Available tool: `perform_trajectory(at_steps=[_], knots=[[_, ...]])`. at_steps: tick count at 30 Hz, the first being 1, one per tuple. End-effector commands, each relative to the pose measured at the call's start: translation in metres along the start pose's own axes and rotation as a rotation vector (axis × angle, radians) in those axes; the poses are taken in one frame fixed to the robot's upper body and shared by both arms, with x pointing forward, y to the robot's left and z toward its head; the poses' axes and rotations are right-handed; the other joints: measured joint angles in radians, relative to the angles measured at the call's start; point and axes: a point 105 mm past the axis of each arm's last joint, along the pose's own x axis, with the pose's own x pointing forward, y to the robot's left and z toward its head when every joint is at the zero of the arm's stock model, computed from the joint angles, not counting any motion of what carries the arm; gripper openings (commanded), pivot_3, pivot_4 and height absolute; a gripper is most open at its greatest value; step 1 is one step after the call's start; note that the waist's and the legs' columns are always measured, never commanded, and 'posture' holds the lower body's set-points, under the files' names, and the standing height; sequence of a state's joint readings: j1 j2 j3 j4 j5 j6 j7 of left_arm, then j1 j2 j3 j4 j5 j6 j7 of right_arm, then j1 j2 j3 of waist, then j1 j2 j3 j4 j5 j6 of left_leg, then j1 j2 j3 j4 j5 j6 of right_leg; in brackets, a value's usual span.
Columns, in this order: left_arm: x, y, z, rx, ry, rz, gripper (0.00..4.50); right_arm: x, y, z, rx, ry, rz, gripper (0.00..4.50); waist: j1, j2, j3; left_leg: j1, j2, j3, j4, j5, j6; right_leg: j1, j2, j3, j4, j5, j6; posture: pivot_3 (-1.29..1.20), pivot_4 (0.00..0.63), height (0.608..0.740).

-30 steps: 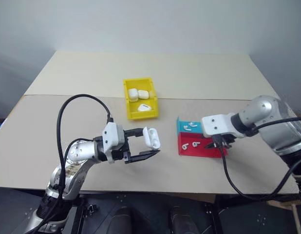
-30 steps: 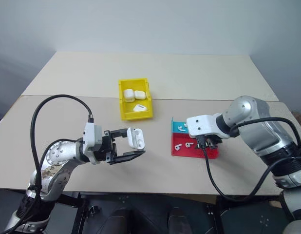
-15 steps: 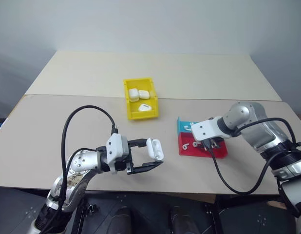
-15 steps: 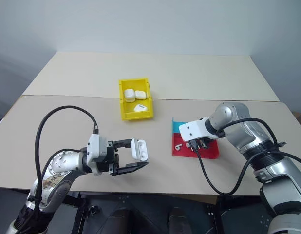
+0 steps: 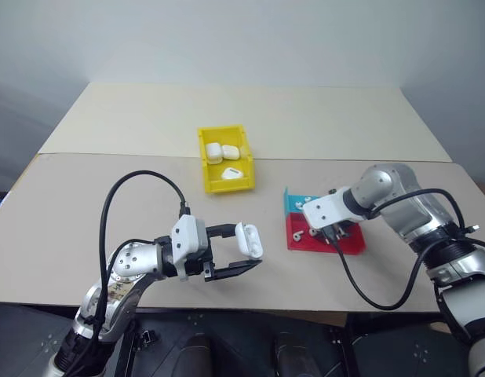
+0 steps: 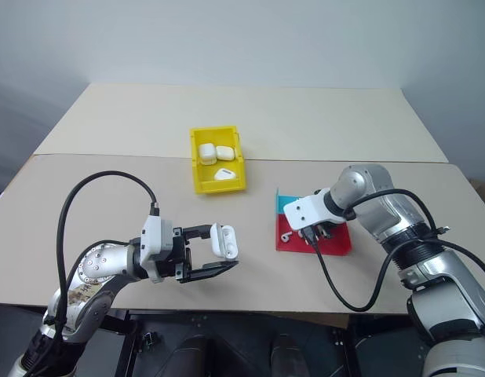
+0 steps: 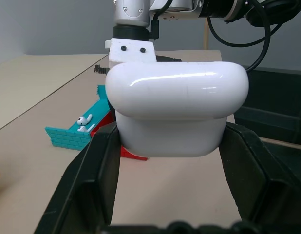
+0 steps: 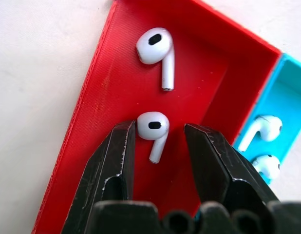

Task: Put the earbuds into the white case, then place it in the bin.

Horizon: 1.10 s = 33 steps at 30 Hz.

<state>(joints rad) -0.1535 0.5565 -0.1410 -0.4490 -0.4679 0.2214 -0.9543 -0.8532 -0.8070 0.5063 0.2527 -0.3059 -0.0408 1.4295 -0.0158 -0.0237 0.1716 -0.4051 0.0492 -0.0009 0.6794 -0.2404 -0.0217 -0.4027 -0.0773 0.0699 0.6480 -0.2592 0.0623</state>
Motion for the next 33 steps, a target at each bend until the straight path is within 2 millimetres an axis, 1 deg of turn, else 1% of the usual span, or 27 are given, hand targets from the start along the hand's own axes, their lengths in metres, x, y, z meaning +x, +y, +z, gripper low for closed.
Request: perform_trajectory(at_steps=[1, 15, 16, 17, 19, 29, 33], knots=[[0.002, -0.004, 0.009, 0.037, -0.022, -0.012, 2.74, -0.008, -0.008, 0.002, -0.040, 0.007, -0.028, 2.04, 0.000, 0.000, 0.000, 0.000, 0.000, 0.000, 0.000, 0.000, 0.000, 0.000, 0.000, 0.000, 0.000, 0.000, 0.000, 0.00, 0.150, 0.740], [0.004, -0.004, 0.006, 0.041, -0.016, -0.007, 2.74, -0.007, -0.008, 0.001, -0.088, 0.012, -0.021, 2.04, -0.001, 0.000, 0.000, 0.001, 0.000, 0.000, 0.000, 0.000, 0.000, 0.000, 0.000, 0.000, 0.000, 0.000, 0.000, 0.00, 0.150, 0.740], [0.004, -0.004, 0.006, 0.041, -0.015, -0.006, 2.74, -0.007, -0.007, 0.001, -0.091, 0.008, -0.018, 1.66, -0.001, 0.000, 0.000, 0.001, 0.000, 0.000, 0.000, 0.000, 0.000, 0.000, 0.000, 0.000, 0.000, 0.000, 0.000, 0.00, 0.150, 0.740], [0.004, -0.004, 0.005, 0.041, -0.013, -0.007, 2.74, -0.007, -0.007, 0.001, -0.095, 0.006, -0.020, 1.46, -0.001, 0.000, 0.000, 0.001, 0.000, 0.000, 0.000, 0.000, 0.000, 0.000, 0.000, 0.000, 0.000, 0.000, 0.000, 0.00, 0.150, 0.740], [0.004, -0.005, 0.006, 0.035, -0.016, -0.009, 2.74, -0.006, -0.007, 0.001, -0.097, 0.003, -0.024, 0.85, -0.001, 0.000, 0.000, 0.001, 0.000, 0.000, 0.000, 0.000, 0.000, 0.000, 0.000, 0.000, 0.000, 0.000, 0.000, 0.00, 0.150, 0.740], [0.004, -0.004, 0.005, 0.028, -0.018, -0.006, 2.74, -0.006, -0.010, 0.000, -0.087, 0.012, -0.033, 0.85, -0.001, 0.000, 0.000, 0.001, 0.000, 0.000, 0.000, 0.000, 0.000, 0.000, 0.000, 0.000, 0.000, 0.000, 0.000, 0.00, 0.150, 0.740], [0.004, -0.003, 0.009, 0.028, -0.038, 0.000, 2.74, -0.017, -0.012, 0.007, -0.046, -0.037, -0.065, 0.85, 0.000, 0.000, 0.000, 0.000, 0.000, 0.000, 0.000, 0.000, 0.000, 0.000, 0.000, 0.000, 0.000, 0.000, 0.000, 0.00, 0.150, 0.740]])
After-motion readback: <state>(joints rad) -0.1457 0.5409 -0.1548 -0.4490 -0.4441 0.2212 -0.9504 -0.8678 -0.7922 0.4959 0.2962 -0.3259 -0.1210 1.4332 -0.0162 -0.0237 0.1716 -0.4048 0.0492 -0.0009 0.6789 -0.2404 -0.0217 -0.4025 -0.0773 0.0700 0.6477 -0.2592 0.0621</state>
